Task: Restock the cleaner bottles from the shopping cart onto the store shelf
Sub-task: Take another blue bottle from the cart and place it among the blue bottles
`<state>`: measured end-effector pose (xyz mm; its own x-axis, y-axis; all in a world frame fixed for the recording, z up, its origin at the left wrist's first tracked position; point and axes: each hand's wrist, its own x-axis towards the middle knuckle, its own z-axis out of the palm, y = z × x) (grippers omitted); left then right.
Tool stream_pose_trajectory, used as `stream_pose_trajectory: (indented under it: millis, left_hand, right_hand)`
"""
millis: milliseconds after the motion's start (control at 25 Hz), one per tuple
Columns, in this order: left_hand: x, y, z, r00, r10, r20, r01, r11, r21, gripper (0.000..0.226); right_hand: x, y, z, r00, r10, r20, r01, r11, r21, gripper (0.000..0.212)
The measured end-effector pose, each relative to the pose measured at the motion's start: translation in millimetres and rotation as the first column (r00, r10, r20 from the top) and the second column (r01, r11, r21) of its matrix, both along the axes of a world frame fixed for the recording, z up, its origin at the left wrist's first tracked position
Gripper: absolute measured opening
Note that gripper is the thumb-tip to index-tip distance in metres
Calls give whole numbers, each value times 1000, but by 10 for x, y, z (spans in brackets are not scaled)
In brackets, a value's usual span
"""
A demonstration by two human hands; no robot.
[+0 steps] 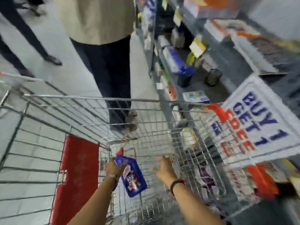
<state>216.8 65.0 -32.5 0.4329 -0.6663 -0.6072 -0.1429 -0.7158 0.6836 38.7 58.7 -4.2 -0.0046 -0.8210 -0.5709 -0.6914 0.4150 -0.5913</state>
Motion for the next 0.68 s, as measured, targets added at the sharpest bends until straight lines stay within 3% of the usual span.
stream_pose_trajectory:
  millis: [120, 240, 400, 520, 680]
  left_hand:
    - [130, -98, -580, 999, -25, -45, 30, 993, 113, 40]
    - [130, -173, -1017, 991, 21, -131, -1, 988, 152, 5]
    - [115, -212, -1256, 974, 101, -204, -60, 979, 196, 21]
    - [72, -305, -1108, 935, 135, -327, -84, 983, 166, 23]
    - [-106, -552, -569, 908, 12, -419, -58, 993, -98, 38]
  right_hand:
    - [374, -142, -696, 988, 154, -7, -150, 973, 176, 55]
    - [536, -111, -1233, 977, 212, -6, -202, 936, 289, 51]
    - [534, -73, -1574, 982, 188, 36, -188, 917, 351, 23]
    - [431, -109, -1485, 984, 174, 36, -177, 936, 304, 39]
    - [200, -300, -961, 993, 62, 103, -78, 983, 166, 55]
